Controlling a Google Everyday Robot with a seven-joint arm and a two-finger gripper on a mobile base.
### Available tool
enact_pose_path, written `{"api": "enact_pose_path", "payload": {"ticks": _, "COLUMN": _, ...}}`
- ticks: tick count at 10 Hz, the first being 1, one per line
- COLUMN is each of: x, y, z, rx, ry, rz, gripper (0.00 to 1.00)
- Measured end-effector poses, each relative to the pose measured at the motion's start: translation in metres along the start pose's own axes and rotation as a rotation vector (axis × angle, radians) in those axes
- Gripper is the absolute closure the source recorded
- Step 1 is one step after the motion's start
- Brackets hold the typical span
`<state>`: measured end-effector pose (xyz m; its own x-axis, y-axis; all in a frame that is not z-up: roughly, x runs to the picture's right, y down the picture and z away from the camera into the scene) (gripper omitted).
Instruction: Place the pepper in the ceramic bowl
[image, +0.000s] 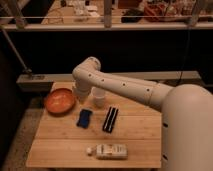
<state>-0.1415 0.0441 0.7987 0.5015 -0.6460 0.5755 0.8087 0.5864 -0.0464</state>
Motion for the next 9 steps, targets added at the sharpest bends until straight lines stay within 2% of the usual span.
{"api": "enact_pose_path", "payload": {"ticks": 9, "x": 0.008, "y": -0.043, "z": 0.029, "rx": 0.007, "ry": 0.004, "rz": -0.026, "gripper": 0.95}}
